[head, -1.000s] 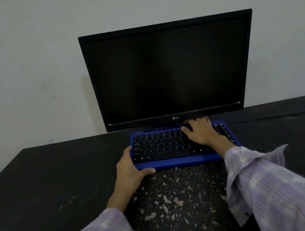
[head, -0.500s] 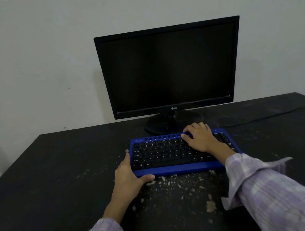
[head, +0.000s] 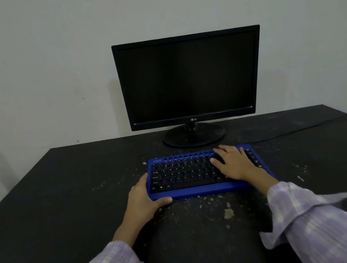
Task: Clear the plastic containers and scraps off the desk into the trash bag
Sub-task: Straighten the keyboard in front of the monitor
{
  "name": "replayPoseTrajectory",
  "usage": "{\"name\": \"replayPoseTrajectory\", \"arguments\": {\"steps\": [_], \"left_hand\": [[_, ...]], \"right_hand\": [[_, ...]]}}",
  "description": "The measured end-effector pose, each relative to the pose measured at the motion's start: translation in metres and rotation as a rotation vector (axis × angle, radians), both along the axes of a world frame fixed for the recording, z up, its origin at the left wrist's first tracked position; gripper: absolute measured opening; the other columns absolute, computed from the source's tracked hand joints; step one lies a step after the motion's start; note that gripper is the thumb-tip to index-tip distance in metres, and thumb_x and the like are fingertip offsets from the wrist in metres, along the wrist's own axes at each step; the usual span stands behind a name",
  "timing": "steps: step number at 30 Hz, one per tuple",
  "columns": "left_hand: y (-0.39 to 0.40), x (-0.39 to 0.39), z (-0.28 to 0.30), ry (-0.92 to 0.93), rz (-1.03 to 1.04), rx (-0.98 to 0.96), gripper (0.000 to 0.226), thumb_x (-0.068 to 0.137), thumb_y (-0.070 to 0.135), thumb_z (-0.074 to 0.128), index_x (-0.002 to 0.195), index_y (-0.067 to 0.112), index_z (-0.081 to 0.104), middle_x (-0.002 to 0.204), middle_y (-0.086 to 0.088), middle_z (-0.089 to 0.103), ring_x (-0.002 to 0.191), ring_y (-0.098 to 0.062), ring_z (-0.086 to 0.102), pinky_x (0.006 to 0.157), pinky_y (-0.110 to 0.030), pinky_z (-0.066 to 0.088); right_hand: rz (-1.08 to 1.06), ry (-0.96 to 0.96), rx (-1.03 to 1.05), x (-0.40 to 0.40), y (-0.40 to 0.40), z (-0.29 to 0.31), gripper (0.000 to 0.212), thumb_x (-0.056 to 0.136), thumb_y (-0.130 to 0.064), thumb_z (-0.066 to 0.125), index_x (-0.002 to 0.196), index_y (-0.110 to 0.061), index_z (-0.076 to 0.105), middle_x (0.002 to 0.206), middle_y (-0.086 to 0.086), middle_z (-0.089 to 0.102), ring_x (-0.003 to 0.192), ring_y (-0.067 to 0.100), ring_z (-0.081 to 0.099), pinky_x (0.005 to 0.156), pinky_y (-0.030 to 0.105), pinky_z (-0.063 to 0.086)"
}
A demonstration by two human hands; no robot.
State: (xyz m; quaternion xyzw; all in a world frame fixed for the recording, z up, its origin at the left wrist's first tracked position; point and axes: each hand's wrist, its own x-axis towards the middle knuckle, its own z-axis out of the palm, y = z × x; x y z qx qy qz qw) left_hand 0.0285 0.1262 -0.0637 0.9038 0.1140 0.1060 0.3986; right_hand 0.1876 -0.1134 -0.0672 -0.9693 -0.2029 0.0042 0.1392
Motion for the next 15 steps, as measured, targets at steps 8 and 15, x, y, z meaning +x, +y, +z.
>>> {"name": "replayPoseTrajectory", "arguments": {"steps": [8, 15], "left_hand": [[-0.002, -0.004, 0.000, 0.009, -0.022, 0.013, 0.095, 0.067, 0.029, 0.082, 0.144, 0.014, 0.029, 0.143, -0.006, 0.045, 0.129, -0.022, 0.046, 0.106, -0.031, 0.036], [-0.004, 0.001, 0.000, 0.008, -0.006, 0.054, 0.097, 0.065, 0.033, 0.083, 0.144, 0.013, 0.031, 0.142, -0.007, 0.047, 0.128, -0.023, 0.047, 0.106, -0.033, 0.037]], "right_hand": [[-0.010, 0.035, -0.022, -0.052, -0.056, -0.011, 0.066, 0.096, -0.057, 0.027, 0.152, -0.027, 0.010, 0.161, 0.004, 0.000, 0.148, 0.020, -0.005, 0.117, 0.041, -0.003], [0.056, 0.045, -0.054, -0.054, -0.068, -0.006, 0.066, 0.095, -0.056, 0.029, 0.151, -0.029, 0.007, 0.160, 0.000, -0.002, 0.147, 0.016, -0.005, 0.117, 0.035, -0.003]]}}
